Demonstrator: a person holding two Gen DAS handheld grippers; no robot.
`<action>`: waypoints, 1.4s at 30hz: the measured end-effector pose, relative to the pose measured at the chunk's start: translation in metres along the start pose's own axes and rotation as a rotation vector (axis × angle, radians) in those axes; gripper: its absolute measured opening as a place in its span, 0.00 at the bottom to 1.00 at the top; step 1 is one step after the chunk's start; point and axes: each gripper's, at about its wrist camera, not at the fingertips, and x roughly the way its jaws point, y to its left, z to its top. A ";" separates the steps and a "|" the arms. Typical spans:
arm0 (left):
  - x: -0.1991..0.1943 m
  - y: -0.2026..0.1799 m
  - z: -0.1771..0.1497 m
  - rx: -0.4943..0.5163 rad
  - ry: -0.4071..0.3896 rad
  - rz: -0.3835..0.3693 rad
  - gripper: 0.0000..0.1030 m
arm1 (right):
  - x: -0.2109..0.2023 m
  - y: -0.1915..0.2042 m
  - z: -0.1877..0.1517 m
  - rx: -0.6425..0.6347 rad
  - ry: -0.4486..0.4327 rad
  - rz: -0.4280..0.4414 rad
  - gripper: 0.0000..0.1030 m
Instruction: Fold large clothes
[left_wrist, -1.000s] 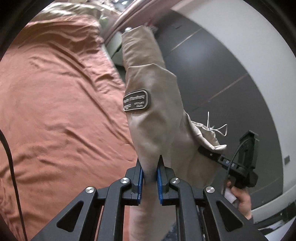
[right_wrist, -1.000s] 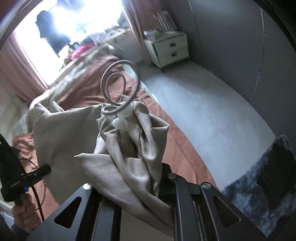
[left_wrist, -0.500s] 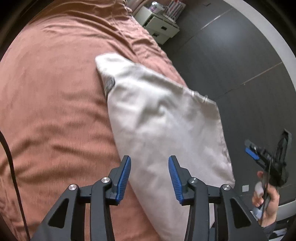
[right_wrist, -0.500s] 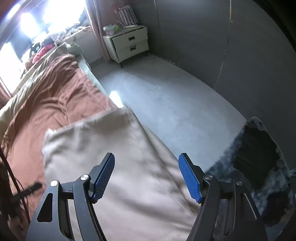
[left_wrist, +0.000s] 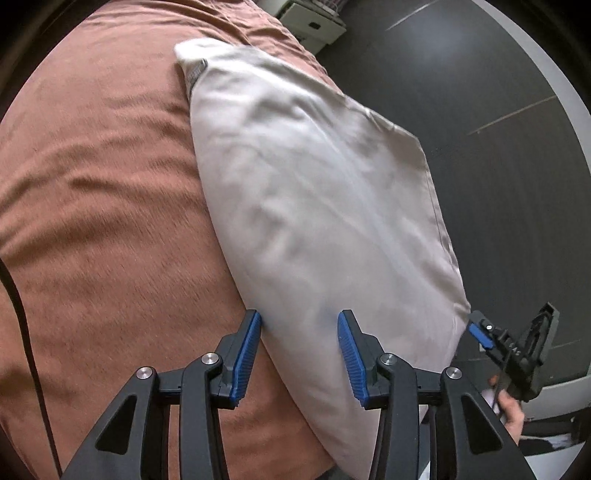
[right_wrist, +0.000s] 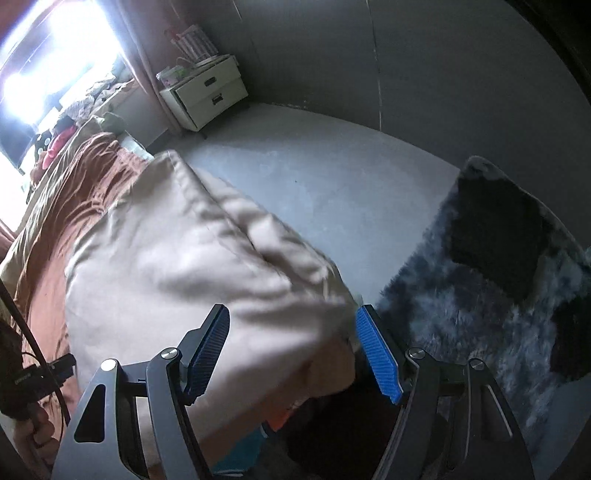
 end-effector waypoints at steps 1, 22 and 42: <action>0.001 -0.002 -0.003 0.009 0.002 0.002 0.44 | 0.008 -0.001 -0.003 -0.002 0.016 -0.009 0.64; -0.066 -0.033 -0.064 0.171 -0.038 0.020 0.47 | -0.047 0.052 -0.012 -0.087 -0.057 -0.053 0.64; -0.236 -0.010 -0.152 0.202 -0.252 0.110 0.79 | -0.173 0.087 -0.126 -0.142 -0.201 0.061 0.82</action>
